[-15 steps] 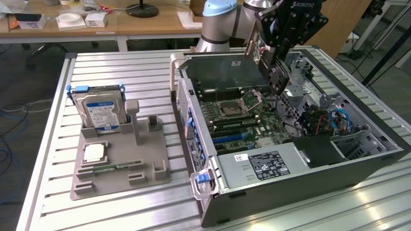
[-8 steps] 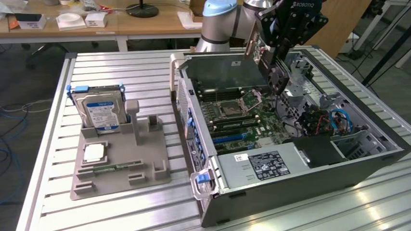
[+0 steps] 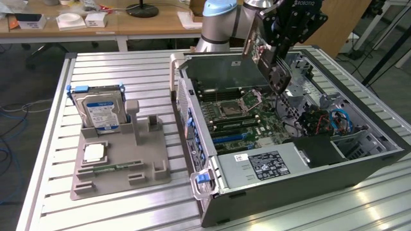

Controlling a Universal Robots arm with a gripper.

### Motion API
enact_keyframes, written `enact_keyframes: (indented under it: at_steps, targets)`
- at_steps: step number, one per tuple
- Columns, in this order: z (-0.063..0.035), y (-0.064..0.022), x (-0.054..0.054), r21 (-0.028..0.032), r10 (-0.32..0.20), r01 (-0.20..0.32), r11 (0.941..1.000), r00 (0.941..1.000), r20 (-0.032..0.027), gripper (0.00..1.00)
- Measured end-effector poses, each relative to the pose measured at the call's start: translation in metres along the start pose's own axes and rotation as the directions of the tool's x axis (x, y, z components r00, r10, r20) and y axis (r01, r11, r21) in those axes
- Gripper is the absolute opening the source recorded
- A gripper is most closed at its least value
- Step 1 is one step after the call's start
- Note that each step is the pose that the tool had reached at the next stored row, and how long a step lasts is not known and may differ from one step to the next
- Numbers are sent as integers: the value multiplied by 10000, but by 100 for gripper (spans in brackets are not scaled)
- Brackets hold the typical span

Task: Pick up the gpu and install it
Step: 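Insert the gpu into the slot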

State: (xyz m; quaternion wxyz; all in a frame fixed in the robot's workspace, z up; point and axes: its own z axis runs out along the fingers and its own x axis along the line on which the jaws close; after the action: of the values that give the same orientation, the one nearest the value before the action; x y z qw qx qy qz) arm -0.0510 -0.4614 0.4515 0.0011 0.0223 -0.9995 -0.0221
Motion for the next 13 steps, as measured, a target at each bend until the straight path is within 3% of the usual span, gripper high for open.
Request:
enact_keyframes:
  at_steps: [7,13]
  targets:
    - [-31,1,0,29,-1140,1140,9935,9935,-54,26]
    - [-60,3,0,46,-2102,2103,9776,9776,-102,26]
